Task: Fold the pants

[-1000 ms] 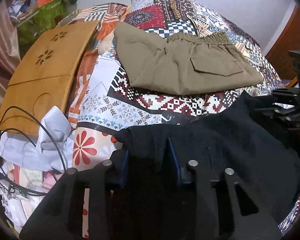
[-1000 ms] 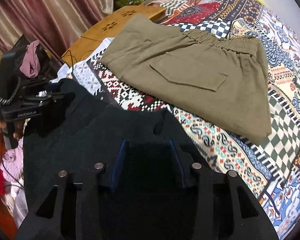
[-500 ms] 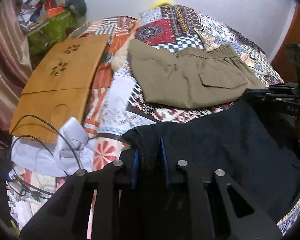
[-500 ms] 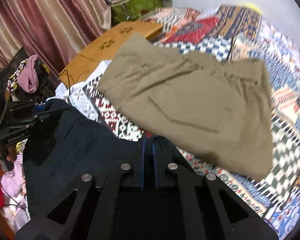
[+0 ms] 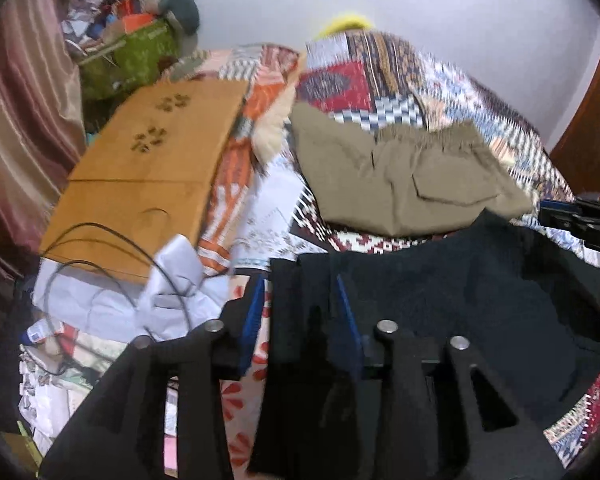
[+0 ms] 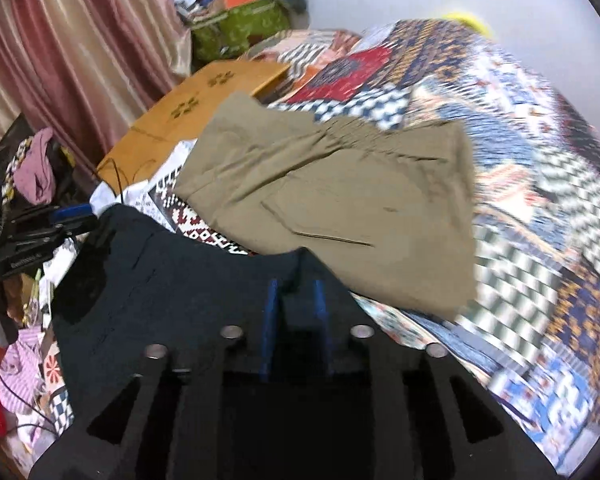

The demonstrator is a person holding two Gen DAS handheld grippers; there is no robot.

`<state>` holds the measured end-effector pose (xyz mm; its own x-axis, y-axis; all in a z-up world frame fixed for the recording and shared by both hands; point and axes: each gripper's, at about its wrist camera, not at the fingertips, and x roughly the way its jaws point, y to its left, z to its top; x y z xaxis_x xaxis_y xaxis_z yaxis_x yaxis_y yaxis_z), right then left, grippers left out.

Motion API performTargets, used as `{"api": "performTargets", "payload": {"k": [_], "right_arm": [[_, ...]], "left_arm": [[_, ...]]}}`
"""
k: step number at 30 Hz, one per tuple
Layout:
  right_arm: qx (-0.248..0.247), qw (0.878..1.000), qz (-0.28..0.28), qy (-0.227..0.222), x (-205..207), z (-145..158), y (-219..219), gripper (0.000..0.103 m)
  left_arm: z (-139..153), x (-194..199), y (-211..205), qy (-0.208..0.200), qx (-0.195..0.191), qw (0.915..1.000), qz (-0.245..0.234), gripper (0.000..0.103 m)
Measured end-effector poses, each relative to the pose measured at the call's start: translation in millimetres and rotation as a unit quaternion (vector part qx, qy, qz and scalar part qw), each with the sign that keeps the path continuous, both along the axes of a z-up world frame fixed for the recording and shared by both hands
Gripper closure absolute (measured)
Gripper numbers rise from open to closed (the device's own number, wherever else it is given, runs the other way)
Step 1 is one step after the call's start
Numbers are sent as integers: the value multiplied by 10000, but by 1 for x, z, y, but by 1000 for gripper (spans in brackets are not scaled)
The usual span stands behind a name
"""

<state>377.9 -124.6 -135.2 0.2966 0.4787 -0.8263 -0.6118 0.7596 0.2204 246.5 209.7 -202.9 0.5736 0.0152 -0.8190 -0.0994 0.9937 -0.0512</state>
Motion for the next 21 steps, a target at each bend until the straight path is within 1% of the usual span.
{"api": "performTargets", "payload": {"k": [2, 6, 9, 12, 16, 19, 21], "right_arm": [[134, 9995, -229, -183, -9, 15, -24, 68], [263, 9944, -818, -616, -36, 42, -79, 68], [49, 9868, -1292, -977, -61, 55, -120, 68], [-161, 9787, -1702, -1137, -83, 61, -161, 66], [-360, 9662, -2282, -1144, -108, 60, -212, 60], [-442, 9557, -2733, -1002, -130, 53, -251, 57], [-543, 9485, -2998, -871, -145, 46, -275, 56]], "left_arm": [[13, -15, 5, -147, 9, 9999, 86, 56], [19, -40, 11, -147, -50, 9996, 227, 55], [13, -60, 11, -39, -47, 9996, 290, 55], [0, -76, 8, 124, -149, 9992, 342, 54], [-18, -90, 2, 327, -233, 9981, 466, 54], [-32, -94, 0, 463, -557, 9956, 593, 54], [-40, -96, -3, 593, -625, 9942, 640, 54]]}}
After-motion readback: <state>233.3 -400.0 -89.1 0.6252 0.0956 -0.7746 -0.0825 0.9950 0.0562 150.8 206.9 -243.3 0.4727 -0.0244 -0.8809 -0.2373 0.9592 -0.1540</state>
